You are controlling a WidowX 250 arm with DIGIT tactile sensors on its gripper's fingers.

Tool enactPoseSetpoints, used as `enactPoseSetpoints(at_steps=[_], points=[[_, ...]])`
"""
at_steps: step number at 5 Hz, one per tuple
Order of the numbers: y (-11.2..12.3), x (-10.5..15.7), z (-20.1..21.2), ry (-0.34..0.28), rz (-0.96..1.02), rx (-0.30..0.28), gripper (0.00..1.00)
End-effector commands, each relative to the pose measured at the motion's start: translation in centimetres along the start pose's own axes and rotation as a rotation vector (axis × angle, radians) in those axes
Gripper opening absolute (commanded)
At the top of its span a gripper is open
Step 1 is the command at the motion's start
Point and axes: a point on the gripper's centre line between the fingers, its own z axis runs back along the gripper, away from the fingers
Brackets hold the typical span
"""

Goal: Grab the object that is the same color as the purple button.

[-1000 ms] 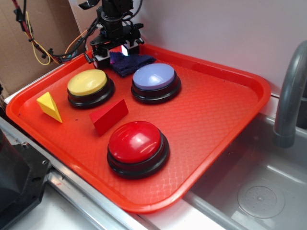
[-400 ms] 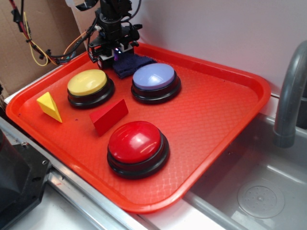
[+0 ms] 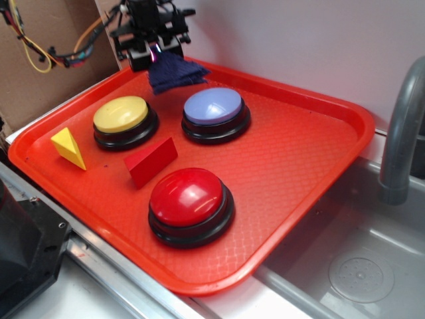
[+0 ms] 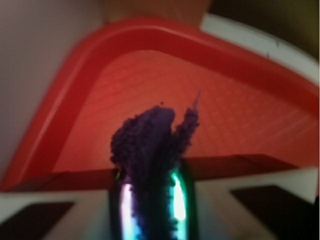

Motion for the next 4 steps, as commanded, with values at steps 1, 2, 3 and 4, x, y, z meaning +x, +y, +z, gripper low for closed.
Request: enactPoseSetpoints(at_steps=[1,2,3,4], points=[[1.9,-3.6,6.7,0.001,-0.477,-0.142,0.00],[4.2,-5.7,7.9,-0.001,-0.632,-0.184,0.00],[5.8,-7.4,8.1,-0.009,-0.709,-0.164,0.00],[6.3,-8.5,8.0,0.015,-0.766,-0.169,0.00]])
